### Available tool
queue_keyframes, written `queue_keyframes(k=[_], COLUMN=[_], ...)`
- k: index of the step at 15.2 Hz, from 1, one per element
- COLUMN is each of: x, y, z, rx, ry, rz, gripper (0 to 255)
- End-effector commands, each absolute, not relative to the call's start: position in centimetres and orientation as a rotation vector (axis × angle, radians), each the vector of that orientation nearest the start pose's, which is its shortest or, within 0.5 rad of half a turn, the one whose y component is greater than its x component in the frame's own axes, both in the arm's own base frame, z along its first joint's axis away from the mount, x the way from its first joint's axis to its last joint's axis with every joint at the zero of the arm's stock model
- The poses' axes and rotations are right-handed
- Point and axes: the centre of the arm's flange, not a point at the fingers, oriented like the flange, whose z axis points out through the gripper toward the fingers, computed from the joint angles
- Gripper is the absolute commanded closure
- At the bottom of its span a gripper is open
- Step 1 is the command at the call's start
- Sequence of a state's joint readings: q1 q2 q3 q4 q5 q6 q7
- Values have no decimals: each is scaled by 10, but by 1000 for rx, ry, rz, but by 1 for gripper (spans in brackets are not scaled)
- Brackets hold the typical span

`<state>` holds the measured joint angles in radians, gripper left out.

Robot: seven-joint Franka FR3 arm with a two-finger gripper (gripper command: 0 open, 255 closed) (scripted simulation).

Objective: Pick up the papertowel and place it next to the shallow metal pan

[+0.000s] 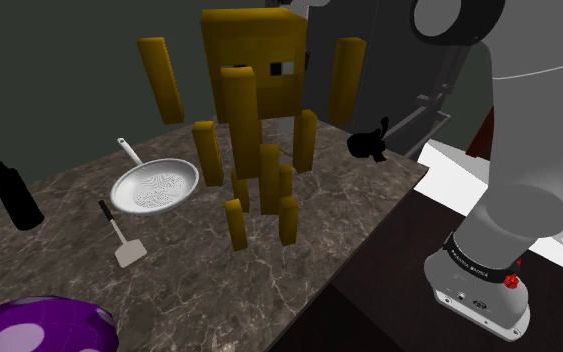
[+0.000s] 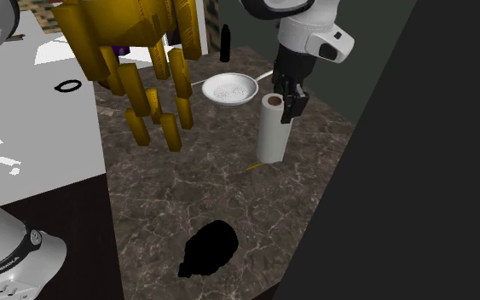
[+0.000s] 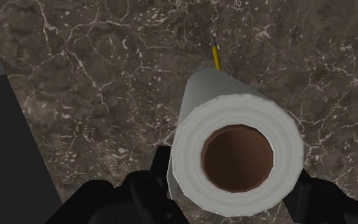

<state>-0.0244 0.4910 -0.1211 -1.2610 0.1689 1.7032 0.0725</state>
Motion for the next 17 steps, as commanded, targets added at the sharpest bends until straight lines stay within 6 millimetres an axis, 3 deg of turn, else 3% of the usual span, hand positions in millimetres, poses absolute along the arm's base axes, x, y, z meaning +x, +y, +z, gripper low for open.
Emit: queue_keyframes(k=[1,10,17], x=[694,694,682], y=[-69,-69,23], z=[487,534,534], rx=[-3010,-3010,-3010], ry=[349,349,349], rz=[64,64,64], gripper=[255,255,255])
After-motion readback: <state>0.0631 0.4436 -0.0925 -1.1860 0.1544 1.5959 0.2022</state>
